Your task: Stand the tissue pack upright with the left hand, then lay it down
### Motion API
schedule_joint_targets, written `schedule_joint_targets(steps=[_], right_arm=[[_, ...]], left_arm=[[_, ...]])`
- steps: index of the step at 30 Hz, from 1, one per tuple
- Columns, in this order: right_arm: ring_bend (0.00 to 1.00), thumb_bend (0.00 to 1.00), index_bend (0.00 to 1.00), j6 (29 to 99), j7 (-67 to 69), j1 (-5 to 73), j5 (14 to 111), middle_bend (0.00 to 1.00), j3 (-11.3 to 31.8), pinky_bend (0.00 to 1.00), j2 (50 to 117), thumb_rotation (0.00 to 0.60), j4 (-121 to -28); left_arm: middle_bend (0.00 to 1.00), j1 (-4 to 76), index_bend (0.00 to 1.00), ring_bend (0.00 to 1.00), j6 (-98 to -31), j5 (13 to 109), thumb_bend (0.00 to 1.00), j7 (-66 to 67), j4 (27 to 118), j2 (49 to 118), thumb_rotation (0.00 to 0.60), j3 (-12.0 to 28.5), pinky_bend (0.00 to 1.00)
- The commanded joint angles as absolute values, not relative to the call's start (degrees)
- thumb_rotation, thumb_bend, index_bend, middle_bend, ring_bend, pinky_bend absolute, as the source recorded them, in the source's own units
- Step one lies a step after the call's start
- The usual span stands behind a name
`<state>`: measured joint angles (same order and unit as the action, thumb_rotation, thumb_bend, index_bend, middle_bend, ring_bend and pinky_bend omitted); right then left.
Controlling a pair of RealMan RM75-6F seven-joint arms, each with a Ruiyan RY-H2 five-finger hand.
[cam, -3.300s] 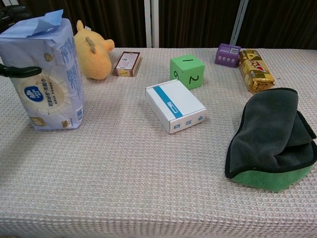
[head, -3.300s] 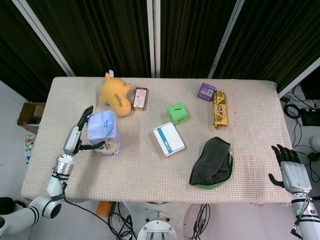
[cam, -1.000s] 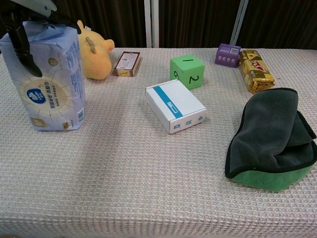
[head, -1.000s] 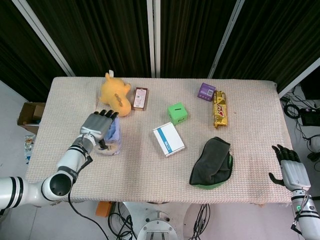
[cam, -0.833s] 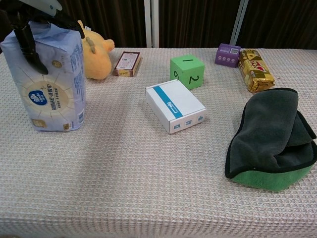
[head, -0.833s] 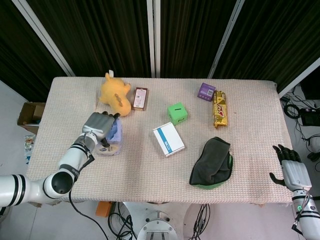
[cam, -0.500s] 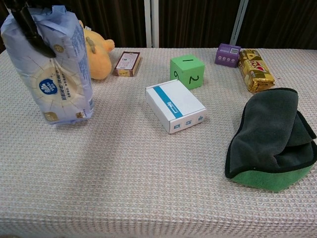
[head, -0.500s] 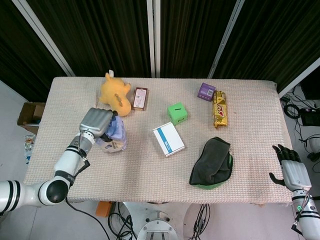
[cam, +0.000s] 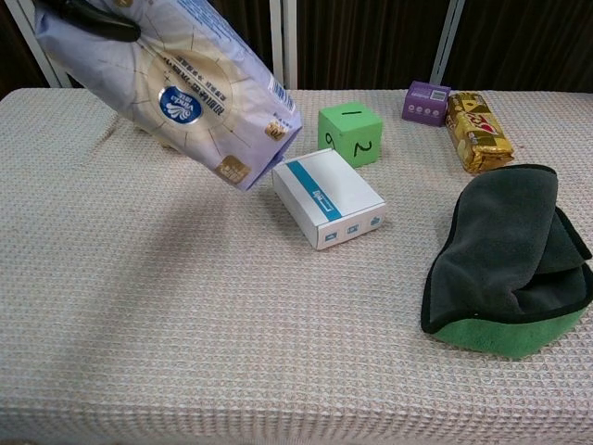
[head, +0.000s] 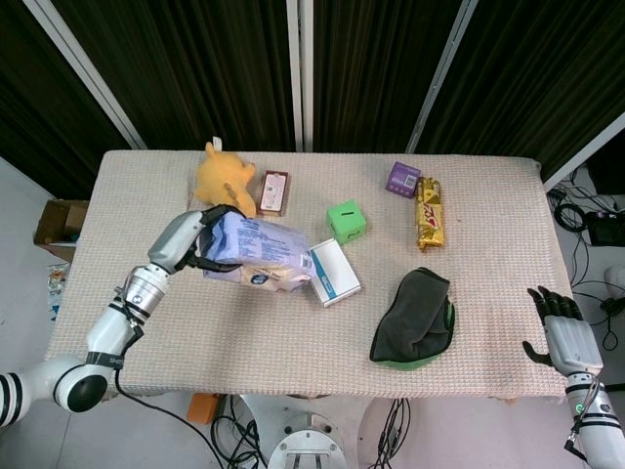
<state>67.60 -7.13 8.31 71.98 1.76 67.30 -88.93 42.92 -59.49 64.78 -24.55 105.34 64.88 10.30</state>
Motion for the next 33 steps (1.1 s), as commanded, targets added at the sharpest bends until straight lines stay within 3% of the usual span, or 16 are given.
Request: schedule_joint_targets(steps=[1, 6, 15, 18, 22, 33], right_arm=[[0.00, 0.21, 0.00, 67.78, -7.57, 8.23, 71.79, 0.00, 1.71, 0.00, 67.27, 0.600, -89.14], [0.00, 0.21, 0.00, 68.24, -8.26, 8.11, 71.35, 0.00, 1.90, 0.00, 66.99, 0.600, -89.75], [0.00, 0.21, 0.00, 68.20, -9.03, 8.21, 71.09, 0.00, 1.83, 0.00, 66.85, 0.600, -90.60], [0.00, 0.21, 0.00, 68.36, -9.15, 8.20, 71.17, 0.00, 1.84, 0.00, 66.71, 0.600, -90.82], [0.00, 0.21, 0.00, 68.70, -9.24, 8.15, 71.22, 0.00, 1.92, 0.00, 66.47, 0.600, -91.09], [0.00, 0.21, 0.00, 68.51, -8.73, 8.15, 71.00, 0.00, 1.92, 0.00, 66.70, 0.600, -90.47]], left_arm=[[0.53, 34.39, 0.31, 0.46, -62.22, 81.56, 0.28, -45.30, 85.93, 74.89, 0.600, 7.92, 0.52], [0.53, 33.33, 0.29, 0.46, -65.96, 83.96, 0.28, -48.09, 76.88, 80.97, 0.600, 7.34, 0.52], [0.51, 32.30, 0.28, 0.45, -67.22, 86.45, 0.27, -46.61, 67.04, 85.83, 0.600, 4.61, 0.51], [0.40, 32.36, 0.19, 0.38, -66.69, 87.56, 0.25, -47.74, 65.28, 86.31, 0.600, 3.45, 0.49], [0.03, 32.37, 0.01, 0.06, -67.15, 88.74, 0.18, -48.58, 63.50, 86.70, 0.600, 2.68, 0.26], [0.00, 30.86, 0.00, 0.01, -68.79, 87.64, 0.11, -49.35, 63.48, 84.40, 0.600, 3.10, 0.22]])
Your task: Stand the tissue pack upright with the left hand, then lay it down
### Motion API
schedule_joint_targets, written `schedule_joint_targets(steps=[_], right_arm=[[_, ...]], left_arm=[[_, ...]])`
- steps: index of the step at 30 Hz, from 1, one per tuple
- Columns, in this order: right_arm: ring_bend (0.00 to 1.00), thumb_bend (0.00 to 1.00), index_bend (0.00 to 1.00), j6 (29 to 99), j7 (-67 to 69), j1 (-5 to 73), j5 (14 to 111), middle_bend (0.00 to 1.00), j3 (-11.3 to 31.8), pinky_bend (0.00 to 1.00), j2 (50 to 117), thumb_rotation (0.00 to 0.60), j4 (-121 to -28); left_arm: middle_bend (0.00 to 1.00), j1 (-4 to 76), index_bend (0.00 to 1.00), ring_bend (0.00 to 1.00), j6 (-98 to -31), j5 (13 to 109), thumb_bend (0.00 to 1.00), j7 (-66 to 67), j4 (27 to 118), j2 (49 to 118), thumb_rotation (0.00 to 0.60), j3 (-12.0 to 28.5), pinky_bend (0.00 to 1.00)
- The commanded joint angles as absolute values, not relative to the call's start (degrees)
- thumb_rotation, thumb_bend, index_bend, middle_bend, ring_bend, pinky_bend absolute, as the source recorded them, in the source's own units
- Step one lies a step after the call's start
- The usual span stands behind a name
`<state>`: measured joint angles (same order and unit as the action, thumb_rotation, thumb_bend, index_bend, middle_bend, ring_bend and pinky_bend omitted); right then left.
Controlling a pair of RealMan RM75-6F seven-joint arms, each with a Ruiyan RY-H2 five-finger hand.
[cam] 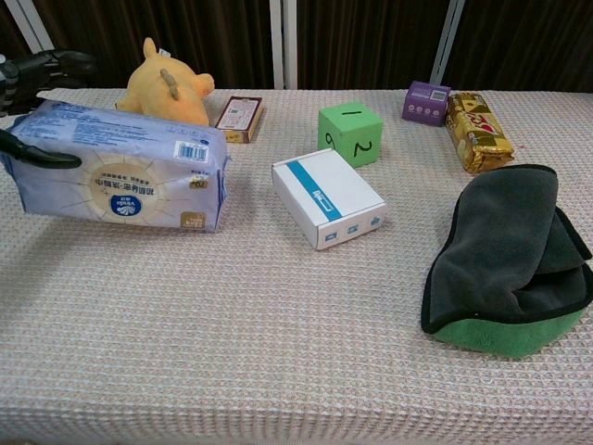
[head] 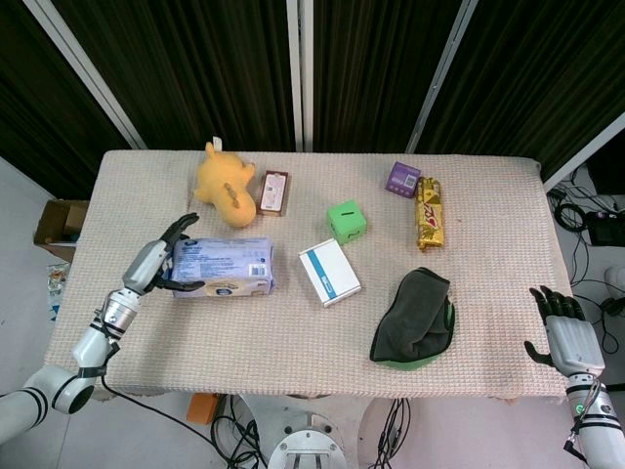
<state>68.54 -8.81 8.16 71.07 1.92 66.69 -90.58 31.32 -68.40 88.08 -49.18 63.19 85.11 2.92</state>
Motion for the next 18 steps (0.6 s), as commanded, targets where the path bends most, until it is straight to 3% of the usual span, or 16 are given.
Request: schedule_joint_targets(steps=[1, 7, 11, 18], right_arm=[[0.00, 0.21, 0.00, 68.43, -8.65, 8.15, 70.91, 0.00, 1.93, 0.00, 66.71, 0.600, -90.35], [0.00, 0.21, 0.00, 68.60, -8.14, 8.19, 71.20, 0.00, 2.06, 0.00, 66.72, 0.600, -90.30], [0.00, 0.21, 0.00, 70.27, -7.14, 7.75, 72.47, 0.00, 2.25, 0.00, 66.68, 0.600, -90.39], [0.00, 0.21, 0.00, 75.97, -2.94, 5.88, 78.02, 0.00, 1.81, 0.00, 67.14, 0.600, -88.54]], left_arm=[[0.00, 30.63, 0.00, 0.01, -68.98, 87.45, 0.11, -49.52, 63.73, 84.01, 0.600, 3.19, 0.22], [0.00, 28.75, 0.00, 0.02, -73.28, 88.59, 0.09, -48.67, 67.24, 80.26, 0.600, 3.31, 0.21], [0.00, 25.81, 0.00, 0.02, -78.89, 89.25, 0.07, -41.01, 73.90, 75.51, 0.600, 3.48, 0.21], [0.04, 15.38, 0.10, 0.02, -83.97, 83.43, 0.11, 0.59, 91.63, 59.67, 0.600, -1.33, 0.21]])
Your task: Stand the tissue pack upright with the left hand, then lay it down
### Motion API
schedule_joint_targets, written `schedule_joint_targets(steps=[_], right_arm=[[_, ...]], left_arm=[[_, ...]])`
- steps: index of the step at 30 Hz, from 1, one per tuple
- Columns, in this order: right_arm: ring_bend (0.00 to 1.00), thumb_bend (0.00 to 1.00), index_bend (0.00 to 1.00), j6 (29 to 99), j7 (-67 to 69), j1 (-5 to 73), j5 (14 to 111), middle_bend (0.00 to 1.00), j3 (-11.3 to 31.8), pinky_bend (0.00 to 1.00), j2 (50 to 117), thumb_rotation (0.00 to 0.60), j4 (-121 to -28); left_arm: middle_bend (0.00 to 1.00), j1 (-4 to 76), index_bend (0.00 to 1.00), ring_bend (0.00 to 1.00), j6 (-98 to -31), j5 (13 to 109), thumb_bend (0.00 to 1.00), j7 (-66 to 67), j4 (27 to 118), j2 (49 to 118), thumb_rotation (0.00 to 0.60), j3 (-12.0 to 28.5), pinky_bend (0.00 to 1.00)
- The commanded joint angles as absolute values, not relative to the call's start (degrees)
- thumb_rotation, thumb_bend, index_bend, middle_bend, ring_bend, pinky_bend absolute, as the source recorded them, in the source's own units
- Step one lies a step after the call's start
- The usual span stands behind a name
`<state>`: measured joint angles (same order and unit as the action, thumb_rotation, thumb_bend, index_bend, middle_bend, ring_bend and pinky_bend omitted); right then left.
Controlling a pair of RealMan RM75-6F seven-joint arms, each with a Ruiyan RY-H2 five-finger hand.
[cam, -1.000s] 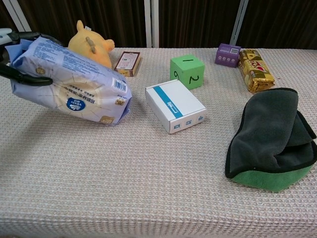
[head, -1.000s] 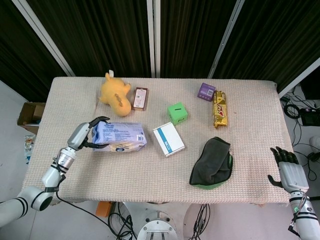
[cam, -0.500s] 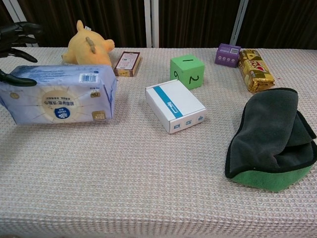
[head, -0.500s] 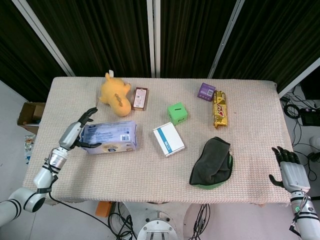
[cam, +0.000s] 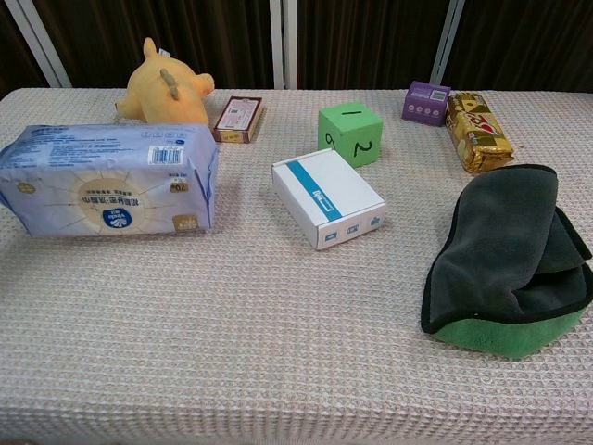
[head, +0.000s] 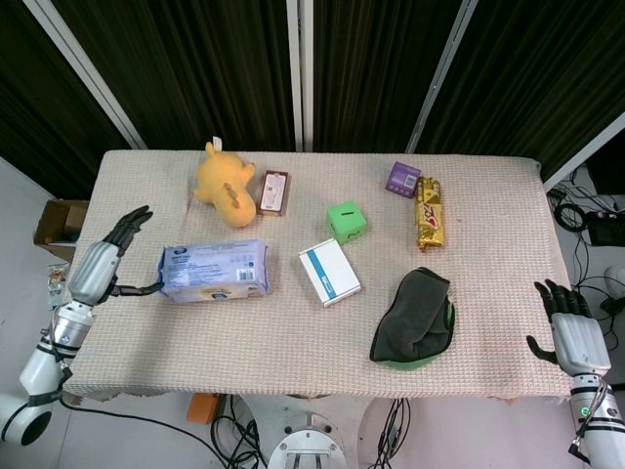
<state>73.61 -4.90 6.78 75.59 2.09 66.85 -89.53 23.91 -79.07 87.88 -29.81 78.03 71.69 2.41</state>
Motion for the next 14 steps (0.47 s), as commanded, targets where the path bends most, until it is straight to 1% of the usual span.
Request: schedule_joint_targets(steps=[1, 3, 6, 7, 11, 14], right_arm=[[0.00, 0.21, 0.00, 77.11, -2.05, 5.54, 79.05, 0.00, 1.77, 0.00, 67.35, 0.600, -88.04], [0.00, 0.21, 0.00, 79.91, -0.02, 4.73, 81.16, 0.00, 1.81, 0.00, 67.87, 0.600, -86.80], [0.00, 0.21, 0.00, 83.35, 1.95, 3.82, 83.61, 0.00, 1.94, 0.00, 68.56, 0.600, -85.16], [0.00, 0.21, 0.00, 83.88, 2.25, 3.65, 84.12, 0.00, 1.87, 0.00, 68.60, 0.600, -84.94], [0.00, 0.21, 0.00, 84.76, 1.90, 3.36, 85.27, 0.00, 1.66, 0.00, 68.19, 0.600, -85.65], [0.00, 0.21, 0.00, 84.34, 1.32, 3.27, 85.24, 0.00, 1.42, 0.00, 68.01, 0.600, -86.56]], left_arm=[[0.04, 13.78, 0.09, 0.03, -85.57, 82.63, 0.11, 5.26, 93.15, 59.35, 0.600, -1.85, 0.21], [0.03, 10.35, 0.07, 0.03, -89.86, 83.19, 0.10, 9.49, 93.85, 60.61, 0.598, -2.95, 0.21], [0.03, 6.79, 0.07, 0.03, -94.11, 85.14, 0.09, 8.64, 90.33, 63.43, 0.543, -4.02, 0.21], [0.03, 6.09, 0.07, 0.03, -94.75, 85.53, 0.09, 7.60, 89.20, 64.16, 0.525, -4.17, 0.21], [0.03, 4.40, 0.07, 0.03, -94.59, 85.15, 0.09, 4.56, 86.82, 64.61, 0.490, -4.23, 0.21], [0.03, 4.08, 0.07, 0.03, -94.29, 85.50, 0.09, 4.21, 86.81, 64.09, 0.483, -3.95, 0.21]])
